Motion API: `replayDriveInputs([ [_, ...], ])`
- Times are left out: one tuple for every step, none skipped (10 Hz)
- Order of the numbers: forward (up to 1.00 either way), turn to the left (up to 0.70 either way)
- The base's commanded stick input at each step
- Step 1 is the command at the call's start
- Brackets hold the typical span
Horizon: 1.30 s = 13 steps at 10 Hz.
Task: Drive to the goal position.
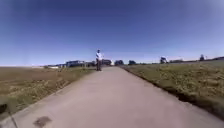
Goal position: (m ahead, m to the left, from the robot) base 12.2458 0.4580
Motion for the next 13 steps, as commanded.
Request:
replayDriveInputs([
  [1.00, 0.00],
  [1.00, 0.00],
  [1.00, -0.16],
  [1.00, -0.36],
  [1.00, -0.27],
  [1.00, -0.19],
  [1.00, -0.11],
  [1.00, -0.02],
  [1.00, 0.00],
  [1.00, 0.00],
  [1.00, 0.00],
  [1.00, 0.00],
  [1.00, 0.00],
])
